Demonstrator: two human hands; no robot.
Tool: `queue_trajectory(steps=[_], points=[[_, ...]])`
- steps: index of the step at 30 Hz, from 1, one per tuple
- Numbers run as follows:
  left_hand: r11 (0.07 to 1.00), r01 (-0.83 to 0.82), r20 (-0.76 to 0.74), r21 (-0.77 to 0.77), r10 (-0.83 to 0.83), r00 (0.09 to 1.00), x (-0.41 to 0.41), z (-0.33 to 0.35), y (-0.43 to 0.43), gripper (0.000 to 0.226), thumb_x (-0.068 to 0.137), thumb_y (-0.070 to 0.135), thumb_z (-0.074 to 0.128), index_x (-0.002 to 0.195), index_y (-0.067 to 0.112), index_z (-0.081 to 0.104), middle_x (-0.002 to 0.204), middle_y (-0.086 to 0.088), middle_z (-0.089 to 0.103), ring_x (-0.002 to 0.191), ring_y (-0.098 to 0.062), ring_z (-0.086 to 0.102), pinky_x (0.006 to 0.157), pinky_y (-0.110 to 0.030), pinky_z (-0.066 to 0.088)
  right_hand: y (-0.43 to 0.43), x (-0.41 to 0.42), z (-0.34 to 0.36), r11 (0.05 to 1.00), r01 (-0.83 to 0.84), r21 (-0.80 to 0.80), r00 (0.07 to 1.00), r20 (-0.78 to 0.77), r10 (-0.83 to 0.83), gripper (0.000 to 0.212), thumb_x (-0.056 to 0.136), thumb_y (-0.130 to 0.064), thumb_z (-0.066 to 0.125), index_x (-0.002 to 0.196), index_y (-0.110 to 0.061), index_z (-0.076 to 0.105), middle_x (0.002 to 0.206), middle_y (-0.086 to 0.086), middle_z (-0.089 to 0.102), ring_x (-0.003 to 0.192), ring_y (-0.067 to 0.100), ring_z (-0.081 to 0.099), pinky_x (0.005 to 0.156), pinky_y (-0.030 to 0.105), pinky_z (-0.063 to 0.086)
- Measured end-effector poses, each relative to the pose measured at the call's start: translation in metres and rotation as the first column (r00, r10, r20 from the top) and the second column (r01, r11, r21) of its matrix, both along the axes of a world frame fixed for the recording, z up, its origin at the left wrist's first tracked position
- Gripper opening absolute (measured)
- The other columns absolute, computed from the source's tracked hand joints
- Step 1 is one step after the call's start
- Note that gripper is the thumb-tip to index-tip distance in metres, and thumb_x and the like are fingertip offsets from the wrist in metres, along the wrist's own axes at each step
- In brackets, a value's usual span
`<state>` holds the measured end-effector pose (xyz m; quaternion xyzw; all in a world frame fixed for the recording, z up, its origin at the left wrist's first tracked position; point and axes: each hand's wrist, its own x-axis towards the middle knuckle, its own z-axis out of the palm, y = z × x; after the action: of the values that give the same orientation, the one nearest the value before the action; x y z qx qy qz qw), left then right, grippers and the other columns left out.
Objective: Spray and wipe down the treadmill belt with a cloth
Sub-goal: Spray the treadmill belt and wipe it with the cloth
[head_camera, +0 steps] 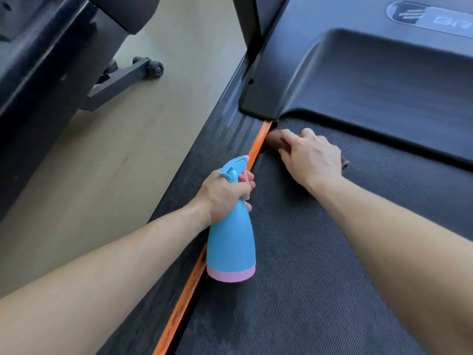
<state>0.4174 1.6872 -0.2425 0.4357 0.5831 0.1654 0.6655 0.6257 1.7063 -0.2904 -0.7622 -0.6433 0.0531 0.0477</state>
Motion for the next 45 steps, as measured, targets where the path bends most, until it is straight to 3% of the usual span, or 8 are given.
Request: queue_trajectory(steps=[3,9,14,20,25,31,38,45], points=[[1.000,0.019,-0.020,0.022,-0.019,1.000,0.001,0.001,-0.001,0.041,0.070,0.005,0.061,0.107,0.020,0.071,0.103,-0.009,0.071,0.069,-0.026,0.065,0.060,-0.025,0.059,-0.006,-0.024,-0.011,0.989,0.145,0.025,0.985,-0.102,-0.142,0.042,0.099,-0.047,0.049,0.138,-0.034,0.046,0.117,0.008,0.056,0.102,0.036,0.060,0.073,0.044,0.044],[0.998,0.027,-0.072,0.057,-0.023,0.997,0.006,0.009,-0.004,0.041,0.086,-0.005,0.059,0.119,0.017,0.068,0.104,-0.009,0.070,0.070,-0.024,0.066,0.057,-0.021,0.056,-0.090,0.019,-0.010,0.946,-0.316,0.064,0.946,0.098,0.309,0.051,0.092,-0.056,0.052,0.140,-0.039,0.048,0.105,0.006,0.061,0.088,0.033,0.064,0.069,0.044,0.053],[0.998,0.005,-0.091,0.065,0.001,0.996,0.016,0.014,-0.006,0.042,0.085,-0.005,0.059,0.119,0.017,0.067,0.104,-0.009,0.067,0.068,-0.024,0.062,0.054,-0.021,0.055,-0.078,0.052,-0.002,0.996,0.086,0.023,0.996,-0.017,-0.085,0.052,0.095,-0.058,0.050,0.143,-0.040,0.044,0.116,0.011,0.054,0.103,0.037,0.058,0.081,0.048,0.050],[0.977,0.163,-0.113,0.141,-0.147,0.983,0.037,0.018,-0.017,0.056,0.078,-0.006,0.060,0.122,0.027,0.067,0.097,-0.005,0.066,0.068,-0.021,0.061,0.058,-0.024,0.060,-0.117,0.040,0.000,0.999,-0.005,0.032,0.993,-0.122,0.009,0.049,0.091,-0.071,0.041,0.126,-0.037,0.050,0.120,0.002,0.040,0.106,0.026,0.047,0.075,0.043,0.054],[0.952,0.253,-0.225,0.170,-0.212,0.951,0.047,0.014,-0.020,0.056,0.064,0.007,0.061,0.119,0.010,0.071,0.100,-0.015,0.070,0.072,-0.018,0.065,0.070,-0.036,0.066,-0.105,0.042,-0.021,0.976,-0.150,0.155,0.984,0.115,0.133,0.046,0.095,-0.063,0.045,0.127,-0.033,0.058,0.115,0.010,0.052,0.089,0.033,0.056,0.053,0.037,0.048],[0.950,0.239,-0.274,0.201,-0.179,0.945,0.059,0.013,-0.013,0.048,0.058,0.015,0.059,0.103,0.011,0.074,0.093,-0.007,0.073,0.074,-0.017,0.068,0.072,-0.039,0.067,-0.017,0.073,-0.006,0.962,0.254,0.096,0.966,-0.066,-0.249,0.040,0.095,-0.061,0.052,0.118,-0.029,0.061,0.125,0.008,0.047,0.104,0.035,0.054,0.072,0.040,0.044],[0.945,0.242,-0.342,0.218,-0.158,0.926,0.066,0.025,-0.009,0.060,0.057,0.018,0.058,0.115,0.017,0.072,0.099,-0.005,0.075,0.065,-0.020,0.074,0.083,-0.046,0.065,-0.101,0.054,-0.013,0.978,-0.132,0.165,0.991,0.059,0.123,0.037,0.090,-0.060,0.057,0.104,-0.027,0.067,0.101,0.004,0.054,0.082,0.029,0.058,0.050,0.032,0.040],[0.940,0.272,-0.358,0.207,-0.186,0.915,0.069,0.023,-0.010,0.063,0.056,0.020,0.058,0.117,0.019,0.071,0.100,-0.006,0.074,0.064,-0.022,0.075,0.084,-0.048,0.064,-0.060,0.050,-0.009,0.970,0.165,0.177,0.986,-0.034,-0.162,0.036,0.094,-0.057,0.054,0.111,-0.027,0.065,0.113,0.007,0.051,0.097,0.032,0.055,0.062,0.038,0.042]])
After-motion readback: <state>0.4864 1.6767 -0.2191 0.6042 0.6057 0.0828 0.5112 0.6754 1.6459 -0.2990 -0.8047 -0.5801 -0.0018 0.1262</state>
